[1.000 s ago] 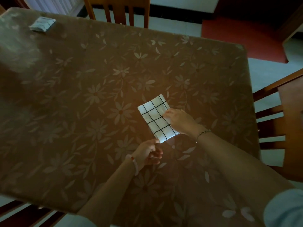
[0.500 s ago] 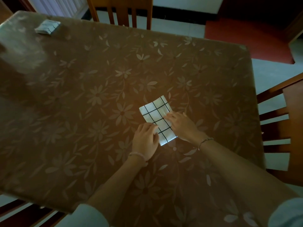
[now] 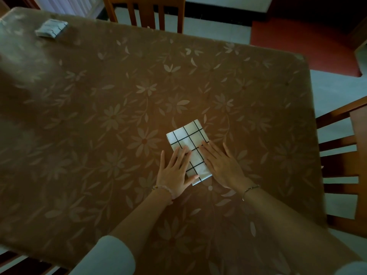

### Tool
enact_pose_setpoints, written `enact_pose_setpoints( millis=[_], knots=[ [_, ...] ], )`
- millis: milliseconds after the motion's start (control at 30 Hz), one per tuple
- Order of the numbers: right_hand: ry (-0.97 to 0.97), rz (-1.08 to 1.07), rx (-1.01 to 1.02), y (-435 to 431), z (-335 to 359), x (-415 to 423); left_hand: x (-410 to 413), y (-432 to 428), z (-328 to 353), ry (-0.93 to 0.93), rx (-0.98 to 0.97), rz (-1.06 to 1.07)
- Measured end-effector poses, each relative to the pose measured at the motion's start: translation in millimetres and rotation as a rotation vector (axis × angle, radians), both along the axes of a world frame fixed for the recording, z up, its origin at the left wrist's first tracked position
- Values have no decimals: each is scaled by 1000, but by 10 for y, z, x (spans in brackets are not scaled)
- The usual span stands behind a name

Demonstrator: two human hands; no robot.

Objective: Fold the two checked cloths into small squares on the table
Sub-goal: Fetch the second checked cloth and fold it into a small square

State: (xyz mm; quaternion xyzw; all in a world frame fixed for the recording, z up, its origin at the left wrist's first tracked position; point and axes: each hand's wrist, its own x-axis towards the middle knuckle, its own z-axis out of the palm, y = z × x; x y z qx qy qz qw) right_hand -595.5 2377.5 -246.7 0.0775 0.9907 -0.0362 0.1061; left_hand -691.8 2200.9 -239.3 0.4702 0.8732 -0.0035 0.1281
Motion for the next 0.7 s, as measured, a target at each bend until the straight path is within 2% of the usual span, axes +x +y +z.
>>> enact_pose_setpoints(
  millis=[300,433,567,700],
  knots=[
    [25,-40,-23,-2,-11,-13,-54,14,63,-14,7,32],
    [48,-33,-94,20,154,-120,-233,52,129,15,121,21],
    [2,9,-117,126,352,-299,-350,38,131,-48,-2,131],
    [-165,54,-64,235,378,-444,-392,63,152,-46,-84,115]
  ],
)
